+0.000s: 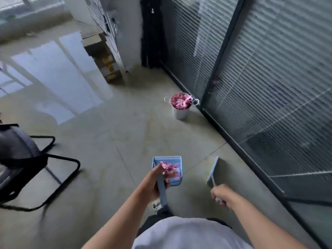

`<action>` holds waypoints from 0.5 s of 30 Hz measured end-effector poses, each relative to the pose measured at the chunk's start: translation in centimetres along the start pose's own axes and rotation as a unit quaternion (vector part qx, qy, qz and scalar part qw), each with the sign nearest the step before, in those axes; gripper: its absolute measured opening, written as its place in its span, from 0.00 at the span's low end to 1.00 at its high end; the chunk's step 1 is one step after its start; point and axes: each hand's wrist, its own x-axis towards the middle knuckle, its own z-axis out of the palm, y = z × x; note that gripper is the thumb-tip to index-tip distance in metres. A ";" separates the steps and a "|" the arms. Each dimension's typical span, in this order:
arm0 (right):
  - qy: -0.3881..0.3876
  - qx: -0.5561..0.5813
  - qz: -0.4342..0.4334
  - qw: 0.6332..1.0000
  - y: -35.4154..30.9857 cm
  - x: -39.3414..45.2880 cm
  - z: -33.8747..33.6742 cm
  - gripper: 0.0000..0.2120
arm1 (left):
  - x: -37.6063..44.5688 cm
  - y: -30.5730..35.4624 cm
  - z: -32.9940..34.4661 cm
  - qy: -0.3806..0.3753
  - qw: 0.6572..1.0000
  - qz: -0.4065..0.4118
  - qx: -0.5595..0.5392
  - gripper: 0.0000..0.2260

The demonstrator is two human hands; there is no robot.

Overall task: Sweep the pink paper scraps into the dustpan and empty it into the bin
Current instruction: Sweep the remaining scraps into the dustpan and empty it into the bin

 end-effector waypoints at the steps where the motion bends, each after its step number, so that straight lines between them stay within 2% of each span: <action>1: 0.004 0.036 0.003 0.999 -0.9 0.0 0.3 0.03 | 0.2 1.5 0.1 -0.010 1.000 0.003 -0.012 0.08; 4: 0.015 0.134 0.017 0.991 -2.9 -0.1 0.5 0.06 | 1.7 4.8 0.3 -0.019 0.999 0.029 -0.026 0.04; 6: 0.020 0.173 0.022 0.984 -3.8 0.4 0.3 0.11 | 2.8 6.7 0.7 -0.027 0.998 0.060 0.020 0.13; 8: 0.031 0.201 0.022 0.979 -4.4 1.2 0.1 0.12 | 3.4 8.1 1.4 -0.037 0.995 0.073 0.055 0.15; 12: 0.045 0.230 0.009 0.972 -6.2 3.1 0.3 0.13 | 3.8 11.0 3.9 0.054 0.990 0.088 0.101 0.06; 15: 0.047 0.246 -0.003 0.968 -8.6 4.7 1.0 0.14 | 3.8 14.1 5.5 0.088 0.983 0.115 0.109 0.09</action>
